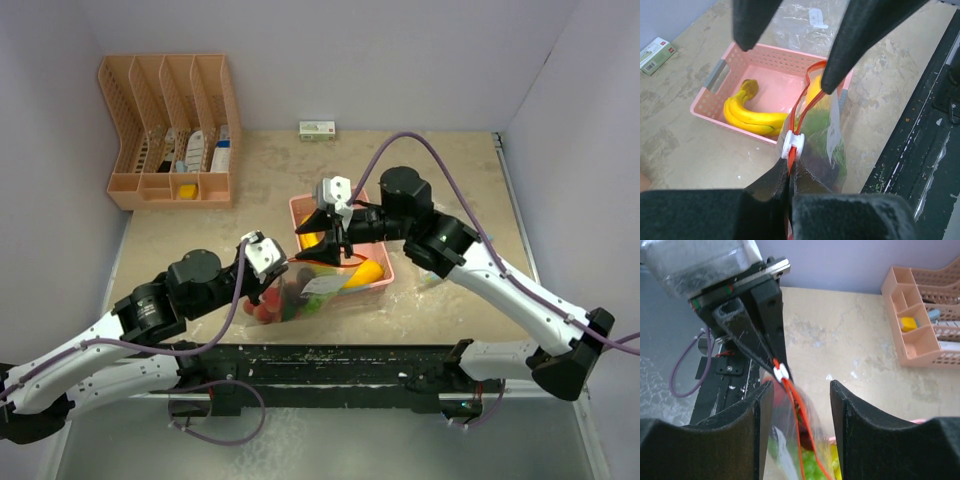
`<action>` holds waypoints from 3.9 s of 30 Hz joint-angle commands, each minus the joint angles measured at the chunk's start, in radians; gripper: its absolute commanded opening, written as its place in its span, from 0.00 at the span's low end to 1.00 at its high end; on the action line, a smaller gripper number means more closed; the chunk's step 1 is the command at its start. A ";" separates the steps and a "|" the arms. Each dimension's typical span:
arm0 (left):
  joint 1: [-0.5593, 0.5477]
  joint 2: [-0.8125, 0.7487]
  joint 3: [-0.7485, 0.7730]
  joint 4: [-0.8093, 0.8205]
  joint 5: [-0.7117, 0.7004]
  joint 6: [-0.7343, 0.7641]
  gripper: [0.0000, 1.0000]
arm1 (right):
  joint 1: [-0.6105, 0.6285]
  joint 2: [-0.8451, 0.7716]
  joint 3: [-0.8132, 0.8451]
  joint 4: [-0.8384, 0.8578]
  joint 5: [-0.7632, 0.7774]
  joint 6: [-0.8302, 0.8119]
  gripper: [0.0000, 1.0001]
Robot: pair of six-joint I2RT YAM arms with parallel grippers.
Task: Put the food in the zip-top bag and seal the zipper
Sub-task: Zip the zipper food storage bag at the center of the board.
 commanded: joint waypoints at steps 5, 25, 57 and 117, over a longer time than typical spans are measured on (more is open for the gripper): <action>0.001 -0.009 0.036 0.072 0.021 -0.003 0.00 | -0.003 0.097 0.094 0.025 -0.121 -0.053 0.47; 0.001 -0.002 0.045 0.069 0.010 -0.005 0.00 | -0.002 0.126 0.070 0.053 -0.231 -0.052 0.41; 0.001 -0.001 0.050 0.070 0.000 0.001 0.00 | -0.002 0.146 0.058 0.084 -0.269 -0.019 0.34; 0.004 -0.052 0.131 0.008 -0.047 0.022 0.00 | -0.010 0.139 -0.024 0.017 -0.198 -0.036 0.03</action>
